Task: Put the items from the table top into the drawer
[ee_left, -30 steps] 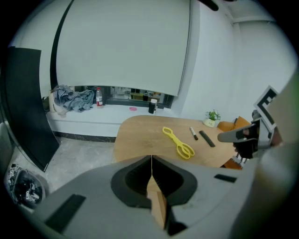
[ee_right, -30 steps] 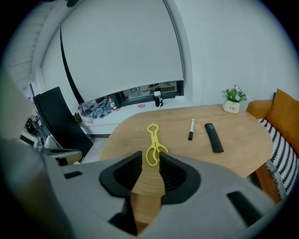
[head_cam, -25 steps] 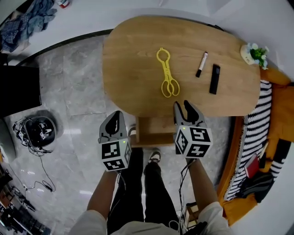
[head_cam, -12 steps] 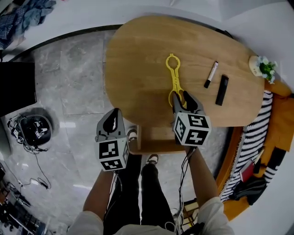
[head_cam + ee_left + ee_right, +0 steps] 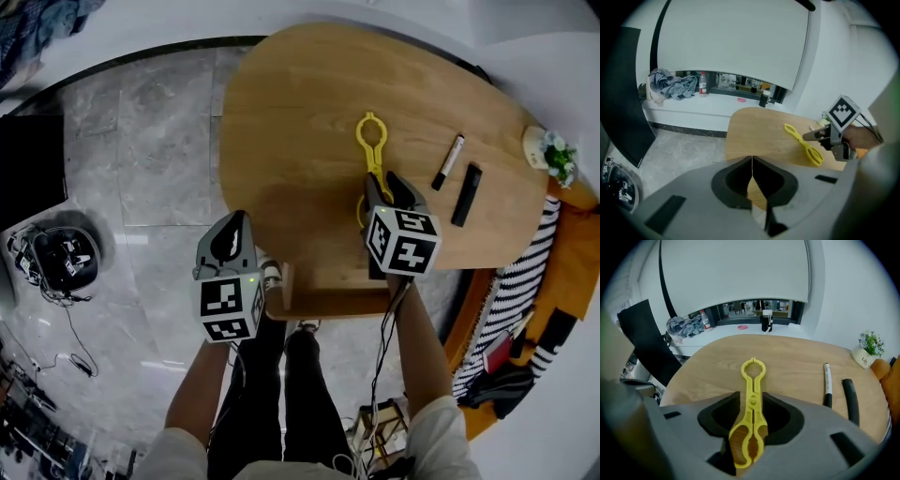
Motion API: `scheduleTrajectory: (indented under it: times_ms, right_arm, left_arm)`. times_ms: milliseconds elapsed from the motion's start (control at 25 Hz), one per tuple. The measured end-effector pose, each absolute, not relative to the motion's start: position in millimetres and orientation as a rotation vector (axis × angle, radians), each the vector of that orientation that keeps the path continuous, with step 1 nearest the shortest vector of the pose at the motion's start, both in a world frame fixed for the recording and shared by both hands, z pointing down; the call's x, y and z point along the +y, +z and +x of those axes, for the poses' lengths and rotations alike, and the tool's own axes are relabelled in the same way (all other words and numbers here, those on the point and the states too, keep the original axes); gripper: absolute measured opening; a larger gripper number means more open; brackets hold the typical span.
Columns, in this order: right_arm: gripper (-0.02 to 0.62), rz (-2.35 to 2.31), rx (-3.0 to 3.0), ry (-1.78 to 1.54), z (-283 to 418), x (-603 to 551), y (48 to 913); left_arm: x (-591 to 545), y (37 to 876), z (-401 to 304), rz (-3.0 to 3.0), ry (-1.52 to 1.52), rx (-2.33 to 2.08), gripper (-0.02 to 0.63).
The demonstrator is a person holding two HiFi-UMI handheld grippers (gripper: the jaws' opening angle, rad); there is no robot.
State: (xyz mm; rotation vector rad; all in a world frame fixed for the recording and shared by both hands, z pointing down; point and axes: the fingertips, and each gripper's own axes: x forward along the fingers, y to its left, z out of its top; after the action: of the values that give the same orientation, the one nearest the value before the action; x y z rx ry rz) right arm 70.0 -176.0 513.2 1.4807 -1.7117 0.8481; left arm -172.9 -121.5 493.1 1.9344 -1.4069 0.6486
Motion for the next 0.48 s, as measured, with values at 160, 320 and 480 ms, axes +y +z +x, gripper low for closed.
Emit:
scheduleTrajectory:
  times_ms: [160, 320, 480]
  right_arm:
    - [0.141, 1.450, -1.684, 0.858, 68, -182, 522]
    - [0.141, 1.424, -1.651, 0.850, 66, -185, 531]
    - [0.139, 1.411, -1.627, 0.861, 66, -185, 539]
  left_arm:
    - [-125, 498, -176, 1.916, 0.639, -1.404, 0.011]
    - [-129, 501, -183, 1.914, 0.634, -1.405, 0.011]
    - [-132, 503, -188, 1.906, 0.624, -1.417, 0.011]
